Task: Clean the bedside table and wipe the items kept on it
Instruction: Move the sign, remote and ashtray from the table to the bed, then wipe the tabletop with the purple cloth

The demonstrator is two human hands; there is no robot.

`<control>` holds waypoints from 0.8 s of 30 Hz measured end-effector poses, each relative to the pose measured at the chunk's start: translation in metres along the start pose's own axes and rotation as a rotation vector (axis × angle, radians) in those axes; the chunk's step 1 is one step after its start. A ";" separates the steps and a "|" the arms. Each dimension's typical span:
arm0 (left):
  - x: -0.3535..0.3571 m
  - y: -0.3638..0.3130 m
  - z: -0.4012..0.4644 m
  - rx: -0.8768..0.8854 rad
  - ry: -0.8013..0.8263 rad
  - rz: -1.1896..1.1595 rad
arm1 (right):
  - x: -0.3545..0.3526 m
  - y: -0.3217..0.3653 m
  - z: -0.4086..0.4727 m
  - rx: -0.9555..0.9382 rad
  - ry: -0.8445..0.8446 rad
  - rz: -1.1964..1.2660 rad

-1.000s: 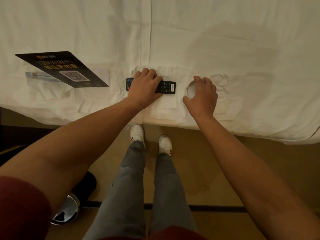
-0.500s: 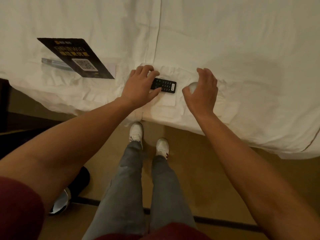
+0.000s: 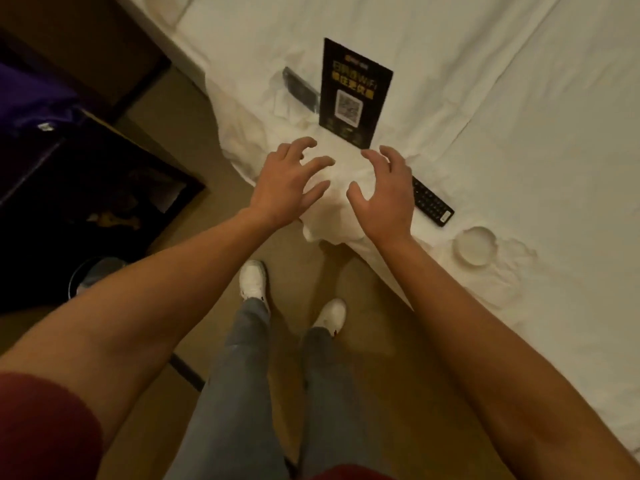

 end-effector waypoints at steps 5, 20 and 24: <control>-0.032 0.090 -0.049 -0.179 -0.073 0.014 | 0.045 0.068 0.003 -0.129 0.074 0.005; -0.161 0.388 -0.216 -0.560 -0.259 0.012 | 0.240 0.350 0.014 -0.386 0.342 -0.086; -0.185 0.449 -0.257 -0.642 -0.311 0.006 | 0.276 0.424 0.017 -0.474 0.353 -0.078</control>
Point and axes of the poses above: each hand's wrist, its own z-axis towards the middle knuckle, its own x-axis out of the palm, y = z × x, the point moved 8 cm from there along z, towards the middle knuckle, and after that the axes turned 3 degrees about -z, right-handed, at the moved point
